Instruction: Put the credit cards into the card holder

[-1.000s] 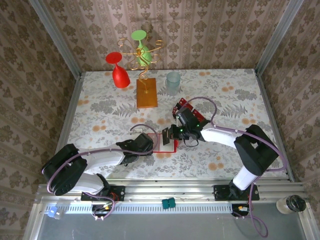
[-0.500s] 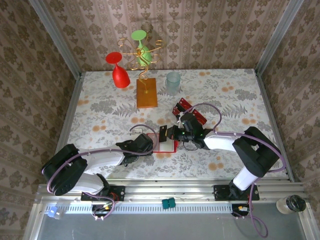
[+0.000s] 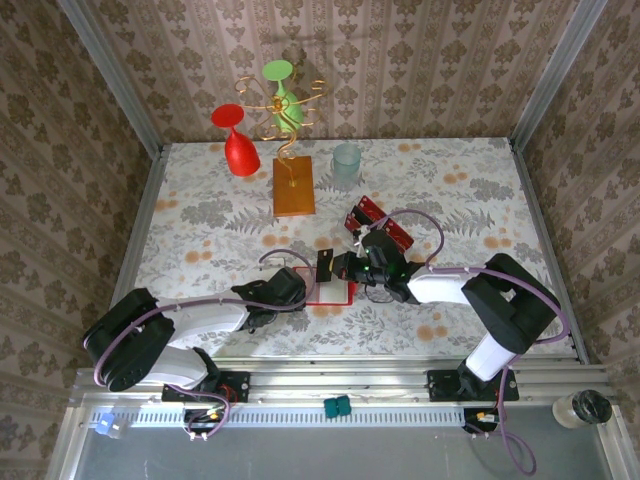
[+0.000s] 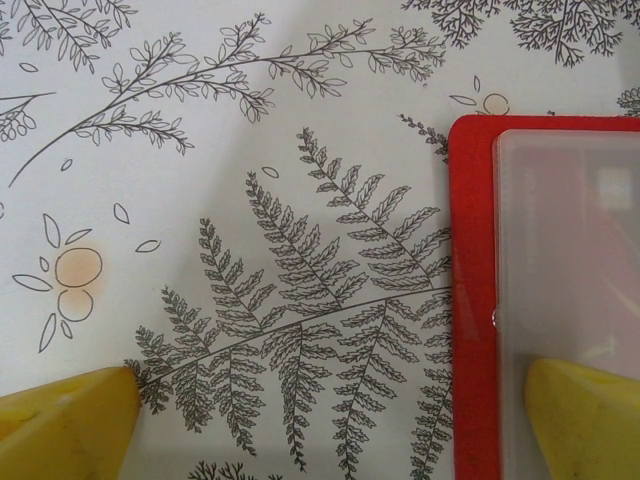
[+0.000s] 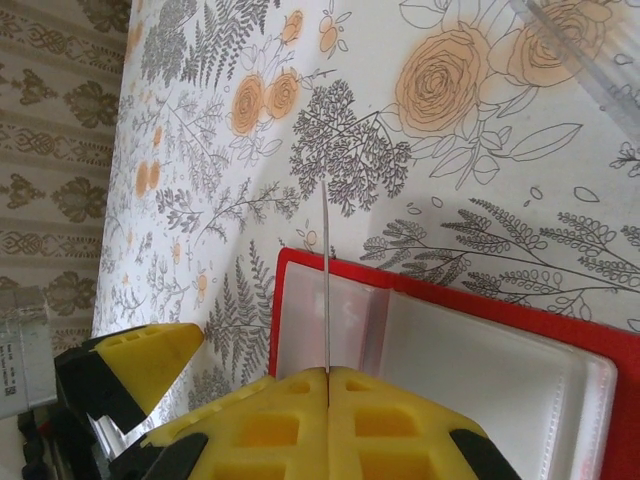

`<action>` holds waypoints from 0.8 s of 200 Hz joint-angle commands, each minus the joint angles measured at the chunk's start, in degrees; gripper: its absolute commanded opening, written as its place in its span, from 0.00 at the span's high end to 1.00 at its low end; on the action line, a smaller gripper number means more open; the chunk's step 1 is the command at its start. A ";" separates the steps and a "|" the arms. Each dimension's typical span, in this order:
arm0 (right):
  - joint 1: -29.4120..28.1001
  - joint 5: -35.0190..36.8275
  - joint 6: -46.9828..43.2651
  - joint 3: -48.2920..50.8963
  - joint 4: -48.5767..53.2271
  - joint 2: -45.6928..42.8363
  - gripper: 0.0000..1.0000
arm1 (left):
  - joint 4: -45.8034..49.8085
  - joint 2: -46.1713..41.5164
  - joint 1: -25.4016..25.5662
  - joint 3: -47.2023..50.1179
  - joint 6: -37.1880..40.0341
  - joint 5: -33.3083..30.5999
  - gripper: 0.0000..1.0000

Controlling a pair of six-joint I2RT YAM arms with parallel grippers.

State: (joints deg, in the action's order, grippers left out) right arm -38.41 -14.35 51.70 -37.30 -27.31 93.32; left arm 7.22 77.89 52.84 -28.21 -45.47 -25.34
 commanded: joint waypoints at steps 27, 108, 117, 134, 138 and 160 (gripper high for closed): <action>-0.52 2.70 1.46 1.70 -3.01 1.57 1.00 | 2.42 -0.26 0.26 1.22 -0.79 -0.94 0.00; -0.56 2.39 2.38 1.96 -4.46 3.51 1.00 | 2.44 -0.28 0.38 1.14 -0.67 -1.02 0.00; -0.59 2.31 2.54 1.99 -4.66 3.69 1.00 | 2.44 -0.28 0.37 1.05 -0.59 -1.04 0.00; -0.61 2.31 2.70 2.23 -4.96 3.80 1.00 | 2.44 -0.28 0.33 0.98 -0.67 -1.04 0.00; -0.61 2.23 2.70 2.23 -4.96 3.94 1.00 | 2.42 -0.28 0.33 0.96 -0.63 -1.05 0.00; -0.61 2.30 2.78 2.73 -5.26 3.80 1.00 | 2.38 -0.29 0.38 0.94 -0.66 -1.02 0.00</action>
State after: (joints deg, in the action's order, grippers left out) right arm -38.57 -13.50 54.06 -35.75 -31.14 96.25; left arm 7.22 77.89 52.95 -28.21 -45.47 -25.50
